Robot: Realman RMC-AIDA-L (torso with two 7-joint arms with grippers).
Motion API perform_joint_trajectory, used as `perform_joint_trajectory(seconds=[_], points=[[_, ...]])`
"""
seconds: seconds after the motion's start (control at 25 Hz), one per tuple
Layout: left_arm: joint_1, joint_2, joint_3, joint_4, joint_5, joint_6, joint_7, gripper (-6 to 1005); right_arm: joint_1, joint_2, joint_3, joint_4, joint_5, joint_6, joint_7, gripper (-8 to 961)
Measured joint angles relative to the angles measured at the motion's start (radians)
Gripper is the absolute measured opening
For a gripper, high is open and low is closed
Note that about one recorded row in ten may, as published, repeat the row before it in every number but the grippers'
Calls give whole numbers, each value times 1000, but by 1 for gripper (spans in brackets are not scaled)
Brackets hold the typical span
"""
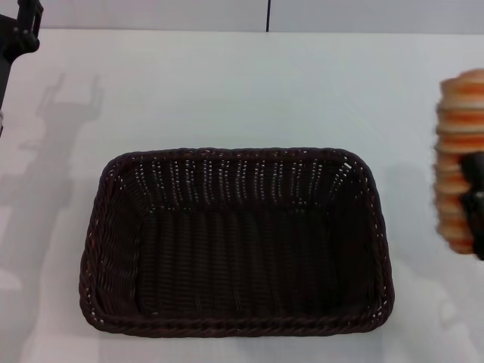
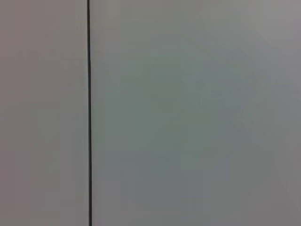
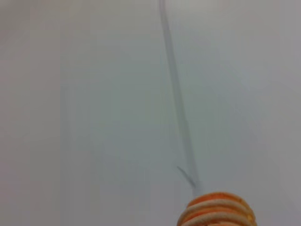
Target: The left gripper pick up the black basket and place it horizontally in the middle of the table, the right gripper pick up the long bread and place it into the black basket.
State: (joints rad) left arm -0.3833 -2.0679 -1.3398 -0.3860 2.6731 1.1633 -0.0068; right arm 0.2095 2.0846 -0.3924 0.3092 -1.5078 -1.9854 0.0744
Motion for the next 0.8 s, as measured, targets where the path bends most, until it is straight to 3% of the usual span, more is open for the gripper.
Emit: perform_joint_trajectory(seconds=[0.24, 0.44, 0.64, 0.76, 0.8], points=[[1, -1, 1, 0, 1, -1, 0, 590, 141, -3, -11, 43, -191, 130, 21, 488], [9, -1, 1, -2, 0, 3, -1, 590, 193, -2, -12, 80, -213, 220, 35, 467], [13, -1, 1, -2, 1, 4, -1, 590, 205, -4, -6, 93, -215, 237, 36, 540], [14, -1, 0, -1, 1, 3, -1, 590, 207, -4, -4, 95, -215, 238, 37, 748], [14, -1, -1, -1, 1, 1, -1, 590, 207, -4, -2, 96, -214, 238, 38, 764]])
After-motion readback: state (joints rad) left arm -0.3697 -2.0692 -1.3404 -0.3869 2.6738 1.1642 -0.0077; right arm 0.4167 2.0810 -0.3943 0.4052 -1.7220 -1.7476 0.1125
